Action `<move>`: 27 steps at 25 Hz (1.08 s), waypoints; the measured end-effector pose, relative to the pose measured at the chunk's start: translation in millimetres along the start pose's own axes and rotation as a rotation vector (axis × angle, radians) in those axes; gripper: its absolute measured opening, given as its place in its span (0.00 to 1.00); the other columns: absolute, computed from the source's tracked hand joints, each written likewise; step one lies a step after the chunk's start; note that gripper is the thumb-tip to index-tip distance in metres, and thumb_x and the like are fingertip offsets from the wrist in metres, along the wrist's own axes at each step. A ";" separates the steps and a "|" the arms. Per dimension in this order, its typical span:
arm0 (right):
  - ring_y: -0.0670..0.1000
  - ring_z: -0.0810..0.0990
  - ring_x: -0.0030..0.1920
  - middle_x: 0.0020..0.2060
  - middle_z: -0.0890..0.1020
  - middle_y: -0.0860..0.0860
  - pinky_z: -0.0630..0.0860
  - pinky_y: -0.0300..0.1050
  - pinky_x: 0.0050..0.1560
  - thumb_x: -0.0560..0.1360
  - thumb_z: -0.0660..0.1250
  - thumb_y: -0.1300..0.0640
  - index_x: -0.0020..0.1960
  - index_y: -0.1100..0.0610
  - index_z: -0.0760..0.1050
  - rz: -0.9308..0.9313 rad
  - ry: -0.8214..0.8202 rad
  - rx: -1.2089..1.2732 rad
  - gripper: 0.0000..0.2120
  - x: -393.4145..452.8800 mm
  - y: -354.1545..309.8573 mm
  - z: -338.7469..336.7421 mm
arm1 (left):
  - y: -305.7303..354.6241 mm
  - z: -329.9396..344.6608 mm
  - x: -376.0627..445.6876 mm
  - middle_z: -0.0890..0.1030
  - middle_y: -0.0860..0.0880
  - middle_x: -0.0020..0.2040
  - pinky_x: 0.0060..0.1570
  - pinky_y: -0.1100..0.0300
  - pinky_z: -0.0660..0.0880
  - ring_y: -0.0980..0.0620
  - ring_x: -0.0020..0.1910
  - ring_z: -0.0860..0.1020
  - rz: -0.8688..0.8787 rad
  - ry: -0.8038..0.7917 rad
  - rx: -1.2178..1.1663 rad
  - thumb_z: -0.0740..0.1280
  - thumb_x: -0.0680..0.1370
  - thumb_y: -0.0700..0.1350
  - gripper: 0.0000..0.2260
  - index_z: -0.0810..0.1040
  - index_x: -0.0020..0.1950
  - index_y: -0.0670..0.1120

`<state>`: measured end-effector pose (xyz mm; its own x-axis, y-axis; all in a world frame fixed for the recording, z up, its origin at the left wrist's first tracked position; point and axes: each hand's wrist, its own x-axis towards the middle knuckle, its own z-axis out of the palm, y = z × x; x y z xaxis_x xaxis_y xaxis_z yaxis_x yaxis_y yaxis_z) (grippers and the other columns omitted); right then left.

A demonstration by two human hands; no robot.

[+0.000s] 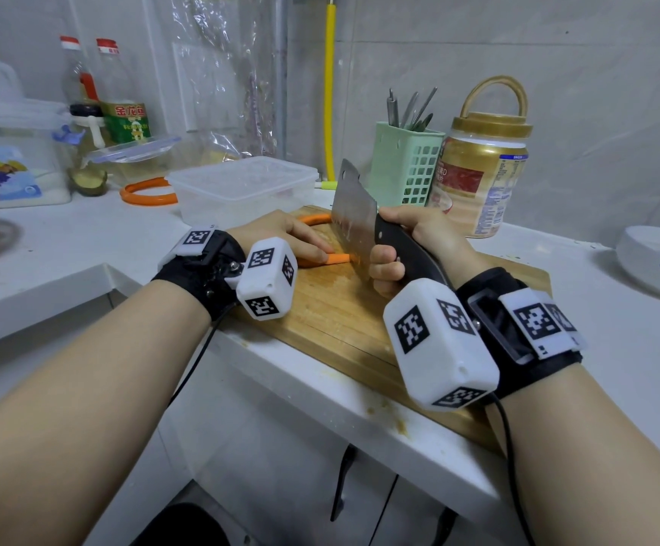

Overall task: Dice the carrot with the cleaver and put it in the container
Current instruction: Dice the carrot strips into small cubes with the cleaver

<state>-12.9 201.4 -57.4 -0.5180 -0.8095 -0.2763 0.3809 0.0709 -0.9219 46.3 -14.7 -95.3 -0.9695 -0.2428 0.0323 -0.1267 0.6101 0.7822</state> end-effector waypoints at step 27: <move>0.48 0.64 0.17 0.20 0.67 0.51 0.53 0.40 0.32 0.81 0.54 0.53 0.39 0.59 0.65 -0.098 -0.002 0.127 0.14 -1.6 -1.7 -3.4 | 6.8 3.8 -3.6 0.81 0.66 0.32 0.37 0.77 0.67 0.72 0.34 0.76 0.011 0.044 0.004 0.74 0.74 0.42 0.07 0.83 0.50 0.43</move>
<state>-15.3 204.6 -56.3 -0.5556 -0.8103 -0.1863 0.4224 -0.0821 -0.9027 48.2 -6.8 -92.5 -0.9608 -0.2688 0.0684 -0.1169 0.6162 0.7789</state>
